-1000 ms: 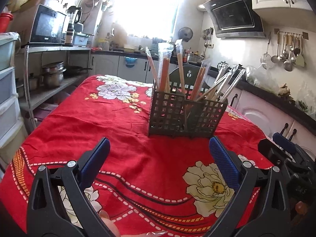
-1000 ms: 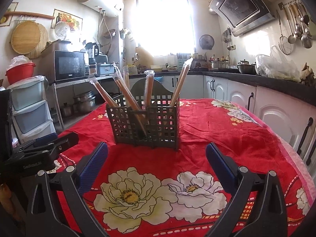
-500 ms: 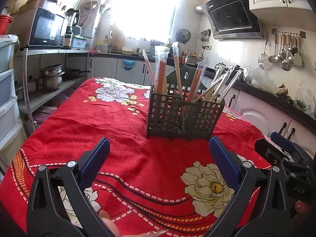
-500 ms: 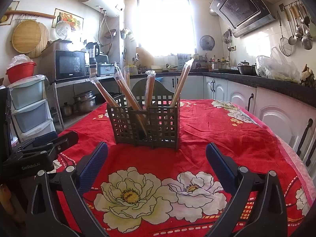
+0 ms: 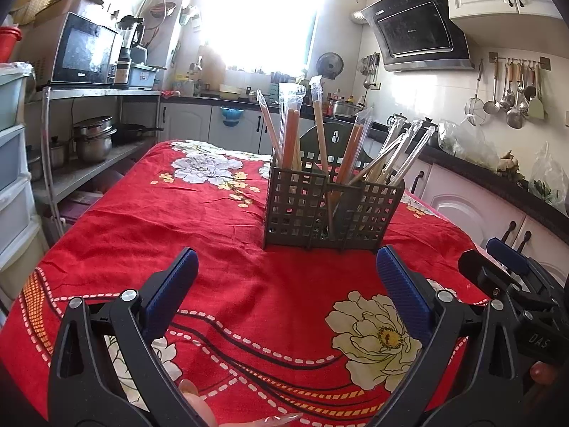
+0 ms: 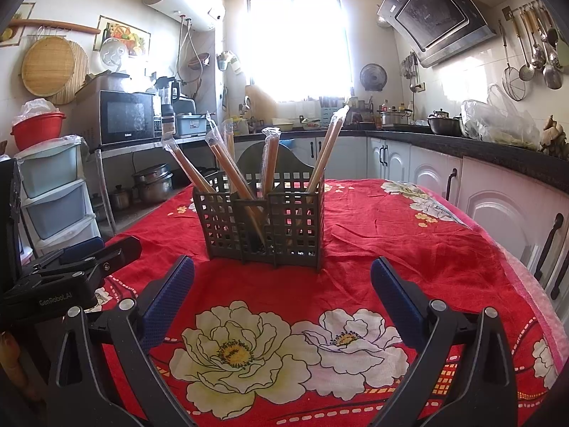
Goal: Organize utensils
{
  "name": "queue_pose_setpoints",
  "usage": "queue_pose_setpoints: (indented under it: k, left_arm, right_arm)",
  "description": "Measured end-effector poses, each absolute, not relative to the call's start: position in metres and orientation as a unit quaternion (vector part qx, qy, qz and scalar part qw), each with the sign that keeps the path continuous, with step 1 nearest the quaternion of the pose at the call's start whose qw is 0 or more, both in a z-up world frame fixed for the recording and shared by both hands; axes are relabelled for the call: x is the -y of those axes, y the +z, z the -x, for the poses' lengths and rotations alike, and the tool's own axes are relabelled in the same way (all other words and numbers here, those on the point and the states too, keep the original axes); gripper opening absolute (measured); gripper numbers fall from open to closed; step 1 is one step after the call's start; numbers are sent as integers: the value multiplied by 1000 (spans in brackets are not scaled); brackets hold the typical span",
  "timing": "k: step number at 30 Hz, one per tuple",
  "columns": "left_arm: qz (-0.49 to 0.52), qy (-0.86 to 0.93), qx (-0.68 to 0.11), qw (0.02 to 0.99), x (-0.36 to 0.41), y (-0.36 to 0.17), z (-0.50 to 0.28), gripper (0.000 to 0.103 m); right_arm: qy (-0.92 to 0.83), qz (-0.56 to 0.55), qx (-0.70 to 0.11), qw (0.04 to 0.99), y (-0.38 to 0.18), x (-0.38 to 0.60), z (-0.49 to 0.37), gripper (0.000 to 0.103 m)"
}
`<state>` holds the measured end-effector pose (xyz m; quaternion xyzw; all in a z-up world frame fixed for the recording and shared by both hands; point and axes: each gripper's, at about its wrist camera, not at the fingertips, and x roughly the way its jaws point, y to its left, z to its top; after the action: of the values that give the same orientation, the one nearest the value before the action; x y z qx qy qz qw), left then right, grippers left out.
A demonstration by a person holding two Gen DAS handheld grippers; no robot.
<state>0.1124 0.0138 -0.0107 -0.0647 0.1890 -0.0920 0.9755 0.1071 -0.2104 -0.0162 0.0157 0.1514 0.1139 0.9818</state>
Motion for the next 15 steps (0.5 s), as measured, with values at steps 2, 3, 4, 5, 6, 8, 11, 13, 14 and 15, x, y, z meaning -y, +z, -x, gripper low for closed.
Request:
queue_pose_setpoints:
  k: [2, 3, 4, 5, 6, 8, 11, 13, 14, 15]
  left_arm:
    - [65, -92, -189, 975, -14, -11, -113, 92]
    - [64, -92, -189, 975, -14, -11, -112, 92]
    - [65, -93, -189, 975, -14, -11, -112, 92]
    - [64, -92, -189, 975, -14, -11, -112, 92]
    - [65, -92, -190, 975, -14, -11, -112, 92]
    - [65, -92, -190, 975, -14, -11, -112, 92]
    - [65, -93, -189, 975, -14, -11, -112, 92]
    - [65, -93, -188, 976, -13, -10, -112, 92]
    - [65, -93, -189, 975, -14, -10, -112, 92]
    - [65, -93, -189, 975, -13, -10, -113, 92]
  right_arm:
    - [113, -16, -151, 982, -16, 210, -107, 97]
    - [114, -15, -151, 982, -16, 210, -107, 97]
    - [114, -15, -151, 982, -16, 210, -107, 97]
    - [113, -16, -151, 982, -16, 210, -107, 97]
    - [113, -15, -150, 982, -16, 210, -107, 97]
    - [113, -16, -151, 982, -16, 210, -108, 97]
    - [114, -16, -151, 982, -16, 210, -107, 97]
    - [113, -15, -152, 982, -16, 210, -107, 97]
    - [114, -15, -152, 982, -16, 210, -107, 97]
    - [114, -15, -152, 982, -16, 209, -107, 97]
